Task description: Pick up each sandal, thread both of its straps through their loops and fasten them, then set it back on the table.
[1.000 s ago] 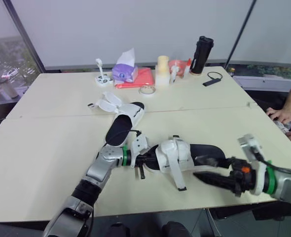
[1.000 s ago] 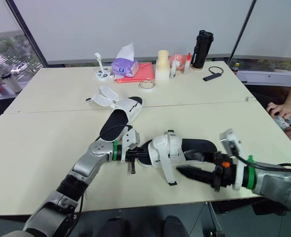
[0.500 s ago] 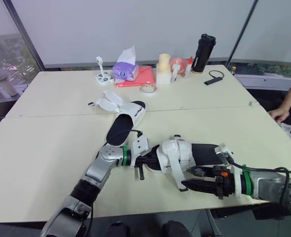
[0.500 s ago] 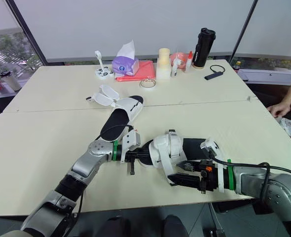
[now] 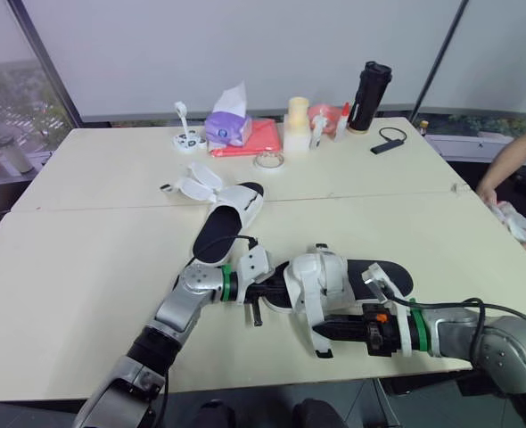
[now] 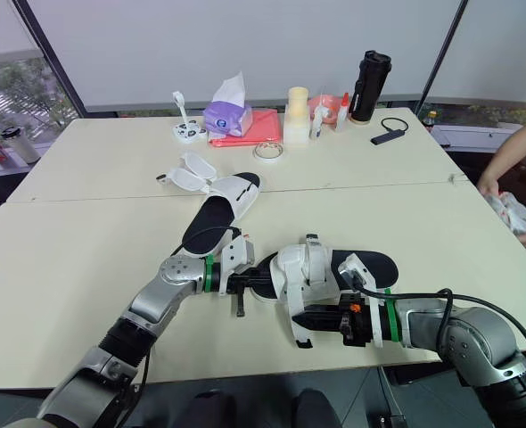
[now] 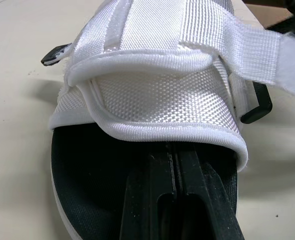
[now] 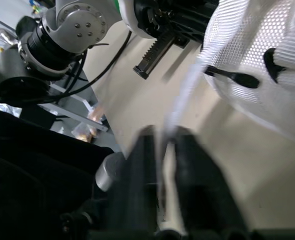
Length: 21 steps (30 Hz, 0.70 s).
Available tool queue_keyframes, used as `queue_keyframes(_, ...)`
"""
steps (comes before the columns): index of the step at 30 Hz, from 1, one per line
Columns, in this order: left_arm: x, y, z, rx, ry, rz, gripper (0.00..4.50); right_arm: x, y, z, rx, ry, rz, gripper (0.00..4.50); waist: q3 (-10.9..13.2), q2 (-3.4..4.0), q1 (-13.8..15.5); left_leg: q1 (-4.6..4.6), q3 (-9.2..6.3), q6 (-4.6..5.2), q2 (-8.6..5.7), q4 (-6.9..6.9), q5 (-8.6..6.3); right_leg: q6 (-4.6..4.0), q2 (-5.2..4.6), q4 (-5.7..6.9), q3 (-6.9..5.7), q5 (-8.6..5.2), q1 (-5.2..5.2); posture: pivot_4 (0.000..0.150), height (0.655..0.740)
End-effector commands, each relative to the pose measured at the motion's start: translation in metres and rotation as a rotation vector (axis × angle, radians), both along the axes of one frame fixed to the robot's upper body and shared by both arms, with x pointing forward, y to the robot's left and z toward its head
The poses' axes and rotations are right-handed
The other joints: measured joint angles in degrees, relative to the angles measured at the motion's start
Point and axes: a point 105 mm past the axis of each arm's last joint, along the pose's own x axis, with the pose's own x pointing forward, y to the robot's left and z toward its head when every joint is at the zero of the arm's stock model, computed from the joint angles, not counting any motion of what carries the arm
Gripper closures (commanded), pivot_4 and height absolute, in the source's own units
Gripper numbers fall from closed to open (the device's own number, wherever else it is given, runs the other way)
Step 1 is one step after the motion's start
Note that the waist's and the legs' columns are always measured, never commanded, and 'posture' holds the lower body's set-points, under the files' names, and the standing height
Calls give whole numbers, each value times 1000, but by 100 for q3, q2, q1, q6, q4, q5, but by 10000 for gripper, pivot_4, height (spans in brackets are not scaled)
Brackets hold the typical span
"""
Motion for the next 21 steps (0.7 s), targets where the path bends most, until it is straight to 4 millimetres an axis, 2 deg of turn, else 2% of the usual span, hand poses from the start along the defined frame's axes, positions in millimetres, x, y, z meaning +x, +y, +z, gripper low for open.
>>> queue_keyframes(1, -4, 6, -22, 67, 60, 19, 45000, -1, 4, 9, 6, -35, 30, 44592, 0, 0, 0, 0, 0, 0, 0, 0, 0, 0, 0, 0, 0, 0, 0, 1500, 7400)
queue_keyframes(3, -4, 5, -23, 66, 59, 20, 45000, -1, 6, 16, 32, -34, 44, 44592, 0, 0, 0, 0, 0, 0, 0, 0, 0, 0, 0, 0, 0, 0, 0, 1500, 7400)
queue_keyframes(6, -4, 5, -23, 65, 59, 21, 45000, 4, 13, 50, 186, -30, 66, 44592, 0, 0, -5, 0, -1, 0, 0, 1, 0, 0, 0, 0, 0, 0, 0, 1500, 7400)
queue_keyframes(9, -4, 5, -23, 65, 59, 21, 45000, 25, 17, 79, 281, -79, 26, 44592, 0, 0, -5, 3, -2, 0, 1, 3, 0, -1, 0, 3, 1, 1, 2, 1500, 7400)
queue_keyframes(12, -3, 4, -24, 64, 59, 22, 45000, 48, 18, 89, 287, -115, -35, 44592, 0, 0, 11, 0, -2, 0, 0, 3, 0, -1, -3, 3, -2, 1, 2, 1500, 7400)
queue_keyframes(14, -3, 3, -25, 64, 57, 20, 45000, 62, 19, 84, 234, -144, -67, 44592, -1, 2, 12, -4, -1, 0, -1, 0, 0, -1, -5, 2, -2, 1, -3, 1500, 7400)
queue_keyframes(16, -2, 2, -25, 61, 56, 23, 45000, 73, 19, 71, 177, -132, -92, 44592, -1, 2, 18, -11, -1, 0, -2, 0, 0, 0, -7, 2, -4, 1, -8, 1500, 7400)
queue_keyframes(21, -4, 1, -26, 57, 58, 28, 45000, 73, 17, 60, 169, -84, -75, 44592, -2, 4, 25, -19, -2, 0, -4, 5, 0, 2, -10, 2, -5, 3, -14, 1500, 7400)
